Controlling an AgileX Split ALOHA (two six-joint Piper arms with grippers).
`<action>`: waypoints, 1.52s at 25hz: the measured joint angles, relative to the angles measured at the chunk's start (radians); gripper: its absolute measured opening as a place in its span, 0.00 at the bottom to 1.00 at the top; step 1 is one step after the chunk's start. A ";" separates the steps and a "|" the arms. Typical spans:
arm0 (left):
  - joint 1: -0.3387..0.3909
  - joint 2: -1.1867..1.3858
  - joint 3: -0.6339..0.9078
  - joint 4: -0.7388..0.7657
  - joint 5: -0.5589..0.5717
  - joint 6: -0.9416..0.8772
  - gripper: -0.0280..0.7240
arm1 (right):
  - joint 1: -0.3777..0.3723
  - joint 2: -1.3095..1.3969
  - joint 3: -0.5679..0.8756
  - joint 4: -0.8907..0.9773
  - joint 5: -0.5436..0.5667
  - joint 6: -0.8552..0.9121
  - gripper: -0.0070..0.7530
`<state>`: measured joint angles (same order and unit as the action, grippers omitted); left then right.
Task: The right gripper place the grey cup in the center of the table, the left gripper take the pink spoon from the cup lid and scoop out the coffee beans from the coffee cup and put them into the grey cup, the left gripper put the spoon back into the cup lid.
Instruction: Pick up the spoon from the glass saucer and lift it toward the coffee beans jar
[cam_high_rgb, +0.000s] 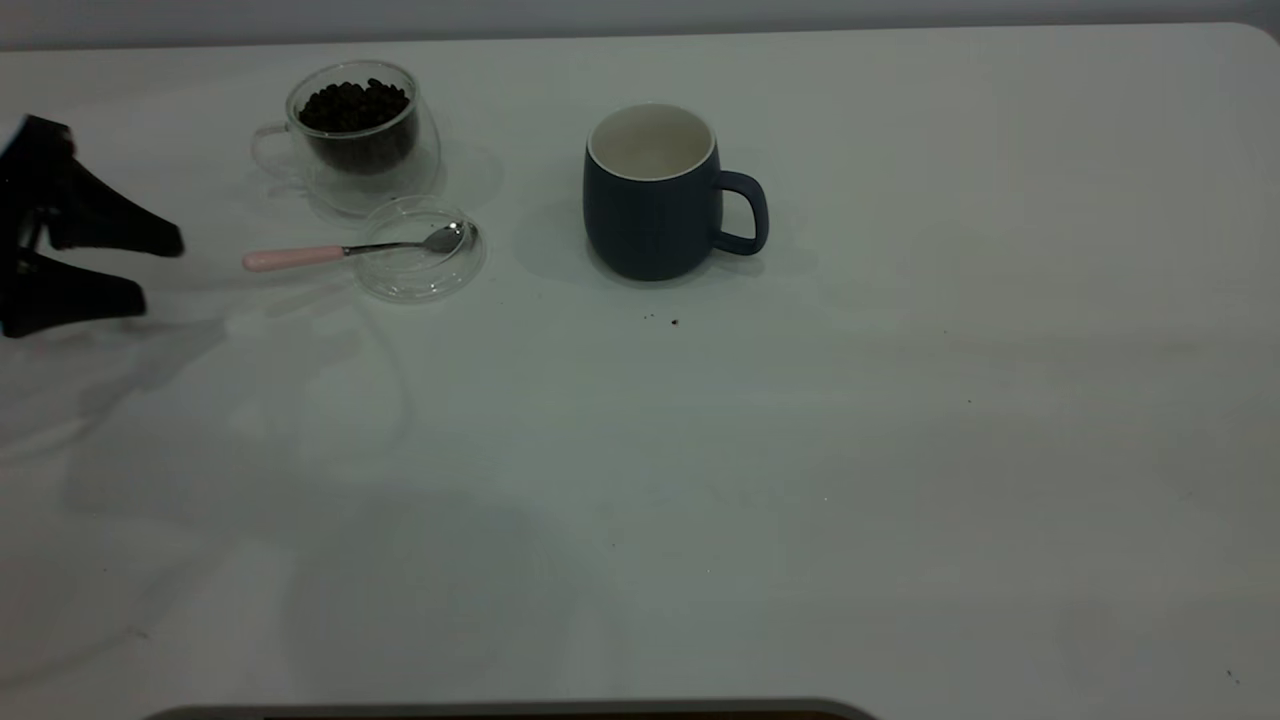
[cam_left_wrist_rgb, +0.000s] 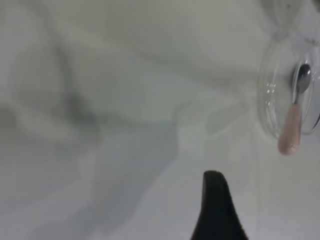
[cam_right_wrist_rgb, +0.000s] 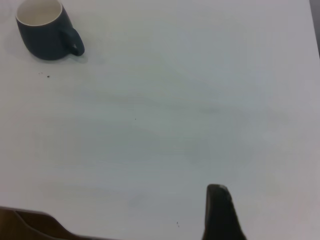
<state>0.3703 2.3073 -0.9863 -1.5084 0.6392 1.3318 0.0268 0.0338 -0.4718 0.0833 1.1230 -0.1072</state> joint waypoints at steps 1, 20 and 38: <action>-0.013 0.005 0.000 -0.001 -0.005 0.003 0.79 | 0.000 0.000 0.000 0.000 0.000 0.000 0.67; -0.146 0.090 -0.024 -0.263 0.005 0.214 0.79 | 0.000 0.000 0.000 0.000 0.000 0.000 0.67; -0.179 0.107 -0.045 -0.267 -0.006 0.230 0.66 | 0.000 0.000 0.000 0.000 0.000 0.000 0.67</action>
<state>0.1909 2.4138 -1.0314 -1.7750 0.6328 1.5619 0.0268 0.0338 -0.4718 0.0833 1.1230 -0.1075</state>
